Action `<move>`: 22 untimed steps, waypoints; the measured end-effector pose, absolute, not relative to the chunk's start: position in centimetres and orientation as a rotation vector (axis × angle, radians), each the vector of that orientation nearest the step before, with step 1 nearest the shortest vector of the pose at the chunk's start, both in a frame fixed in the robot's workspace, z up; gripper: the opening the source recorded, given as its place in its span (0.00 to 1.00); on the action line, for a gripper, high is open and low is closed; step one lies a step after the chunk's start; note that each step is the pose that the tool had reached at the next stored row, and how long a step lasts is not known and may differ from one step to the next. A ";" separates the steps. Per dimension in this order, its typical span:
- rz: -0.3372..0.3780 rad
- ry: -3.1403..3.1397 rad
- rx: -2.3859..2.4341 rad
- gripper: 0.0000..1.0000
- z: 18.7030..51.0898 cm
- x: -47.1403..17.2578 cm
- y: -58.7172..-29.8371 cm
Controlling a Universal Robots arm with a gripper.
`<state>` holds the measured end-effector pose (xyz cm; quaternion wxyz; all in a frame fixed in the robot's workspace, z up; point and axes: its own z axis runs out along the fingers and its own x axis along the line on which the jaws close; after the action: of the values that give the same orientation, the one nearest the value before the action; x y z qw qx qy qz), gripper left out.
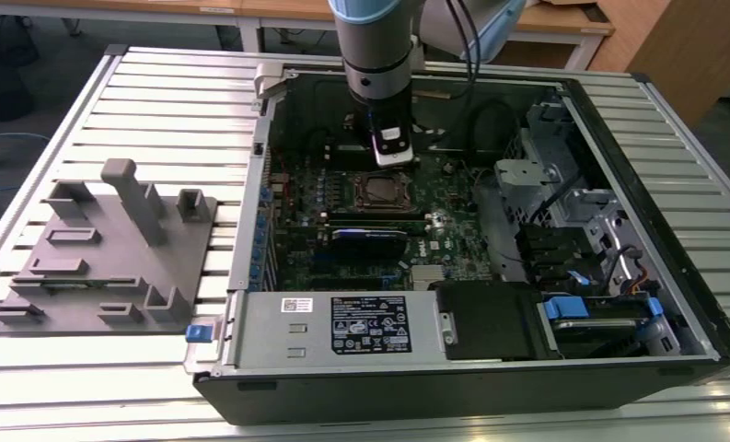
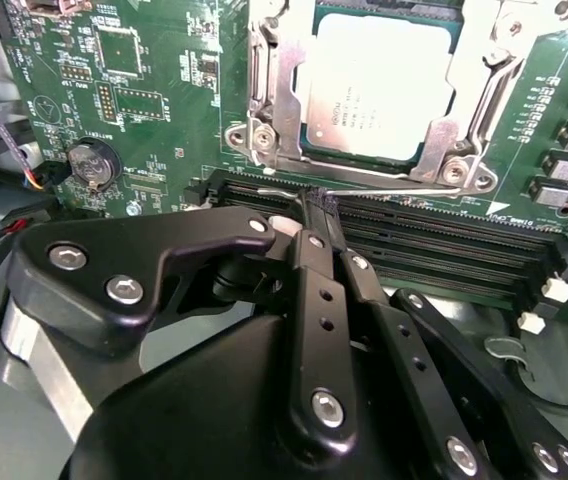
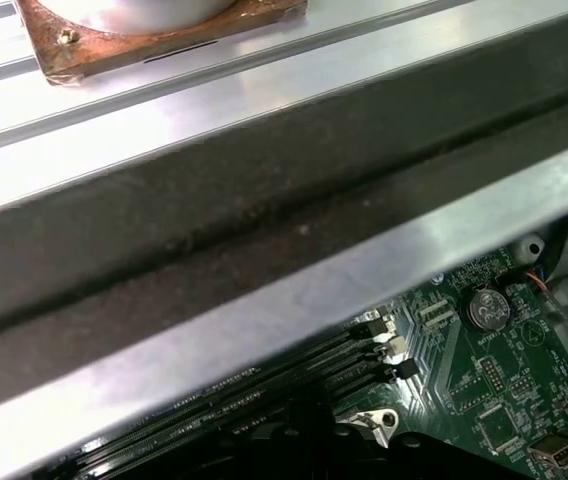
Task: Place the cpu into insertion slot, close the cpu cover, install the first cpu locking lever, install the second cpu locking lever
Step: 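Install the first cpu locking lever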
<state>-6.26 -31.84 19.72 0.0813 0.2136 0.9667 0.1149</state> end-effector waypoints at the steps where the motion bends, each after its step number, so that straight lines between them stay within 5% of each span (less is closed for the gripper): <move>1: 0.344 2.889 0.638 0.11 19.7 -6.3 -31.8; 22: 0.352 2.868 0.631 0.11 19.5 -6.6 -31.9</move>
<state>-6.60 -31.94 19.47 0.0918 0.2125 0.9656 0.1186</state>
